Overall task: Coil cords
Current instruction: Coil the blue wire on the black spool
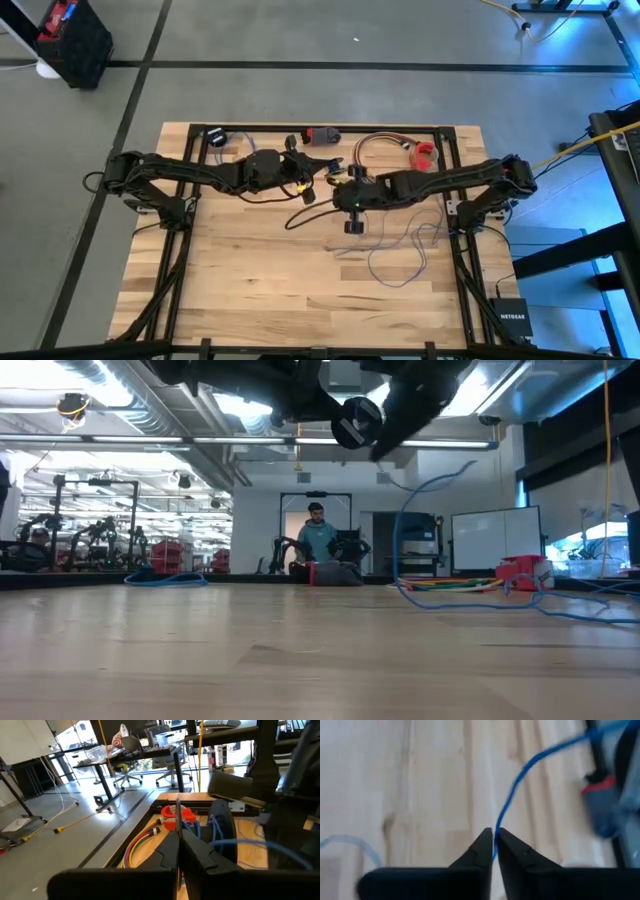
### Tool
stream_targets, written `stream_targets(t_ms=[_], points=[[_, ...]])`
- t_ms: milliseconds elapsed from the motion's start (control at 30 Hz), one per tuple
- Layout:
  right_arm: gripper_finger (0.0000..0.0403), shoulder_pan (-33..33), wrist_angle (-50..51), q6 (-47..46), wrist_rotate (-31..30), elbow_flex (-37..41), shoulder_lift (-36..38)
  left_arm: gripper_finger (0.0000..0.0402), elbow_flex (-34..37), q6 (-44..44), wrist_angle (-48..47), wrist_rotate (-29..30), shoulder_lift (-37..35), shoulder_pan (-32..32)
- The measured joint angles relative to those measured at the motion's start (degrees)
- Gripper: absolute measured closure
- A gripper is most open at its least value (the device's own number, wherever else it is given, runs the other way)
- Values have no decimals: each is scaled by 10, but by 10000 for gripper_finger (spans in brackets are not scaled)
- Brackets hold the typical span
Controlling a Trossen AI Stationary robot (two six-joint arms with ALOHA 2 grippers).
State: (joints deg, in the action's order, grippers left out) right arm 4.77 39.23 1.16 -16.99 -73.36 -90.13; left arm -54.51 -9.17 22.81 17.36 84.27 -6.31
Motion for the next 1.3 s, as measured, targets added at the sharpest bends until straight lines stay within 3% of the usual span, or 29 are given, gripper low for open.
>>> stream_targets(t_ms=[267, 467, 600, 733, 833, 933, 1033, 1200, 1300], points=[[268, 23, 126, -82, -18, 32, 13, 401, 0, 0, -2, -3, 0, 1], [235, 57, 103, -112, -104, 118, 105, 401, 0, -2, -10, -4, 0, 1], [234, 77, -25, -108, -170, 210, 194, 401, 0, -4, -8, -4, 0, 1], [234, 79, -324, -52, -186, 352, 251, 401, 0, -13, -7, -4, 0, 1], [234, 65, -580, -3, -184, 454, 241, 401, 0, -14, -7, -4, 0, 1], [233, 33, -746, 10, -184, 512, 205, 401, 0, -13, -6, -8, 0, 1], [233, 11, -805, -11, -166, 526, 176, 400, 0, -11, -5, -15, 0, 1], [233, 17, -803, -76, -74, 526, 152, 400, 0, -6, -5, -16, 0, 1], [233, 21, -795, -101, -74, 525, 133, 400, 0, -6, -5, -15, 0, 1]])
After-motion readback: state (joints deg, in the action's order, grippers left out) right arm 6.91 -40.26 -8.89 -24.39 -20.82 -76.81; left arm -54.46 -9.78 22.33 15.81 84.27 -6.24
